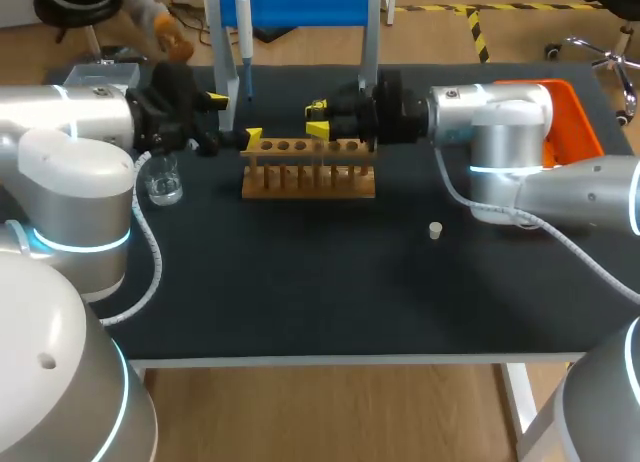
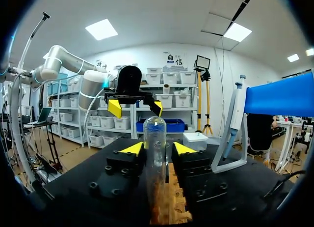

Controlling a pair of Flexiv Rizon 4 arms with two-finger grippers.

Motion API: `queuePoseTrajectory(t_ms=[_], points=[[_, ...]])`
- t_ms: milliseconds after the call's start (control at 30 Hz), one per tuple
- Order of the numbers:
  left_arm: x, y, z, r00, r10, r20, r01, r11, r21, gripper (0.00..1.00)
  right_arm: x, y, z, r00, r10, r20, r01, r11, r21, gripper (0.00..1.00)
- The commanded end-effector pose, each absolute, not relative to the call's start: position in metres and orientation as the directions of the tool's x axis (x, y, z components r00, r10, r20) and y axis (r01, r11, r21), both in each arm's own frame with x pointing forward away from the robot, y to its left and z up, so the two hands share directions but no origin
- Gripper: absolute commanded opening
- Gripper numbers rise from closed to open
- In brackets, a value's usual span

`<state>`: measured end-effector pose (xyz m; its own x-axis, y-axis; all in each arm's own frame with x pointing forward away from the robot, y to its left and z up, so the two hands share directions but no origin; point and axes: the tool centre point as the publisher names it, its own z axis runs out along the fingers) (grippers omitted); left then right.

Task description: Invert the test tube, pick up the pipette, mount the tip to pipette, aspirate from beaker and dispense into the tube, eject the tip, return the pipette, and cap with the stopper.

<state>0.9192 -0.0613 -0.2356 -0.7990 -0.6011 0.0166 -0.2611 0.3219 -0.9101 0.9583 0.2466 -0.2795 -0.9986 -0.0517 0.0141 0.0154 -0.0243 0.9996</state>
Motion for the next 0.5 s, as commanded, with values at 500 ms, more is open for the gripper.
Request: queuePoseTrajectory(t_ms=[500], points=[[0.9191,-0.0617,-0.2362,-0.798,-0.603,0.017,-0.261,0.32,-0.911,1.0,0.9595,0.2466,-0.2759,-0.999,-0.051,0.007,0.009,-0.029,1.0,0.0]])
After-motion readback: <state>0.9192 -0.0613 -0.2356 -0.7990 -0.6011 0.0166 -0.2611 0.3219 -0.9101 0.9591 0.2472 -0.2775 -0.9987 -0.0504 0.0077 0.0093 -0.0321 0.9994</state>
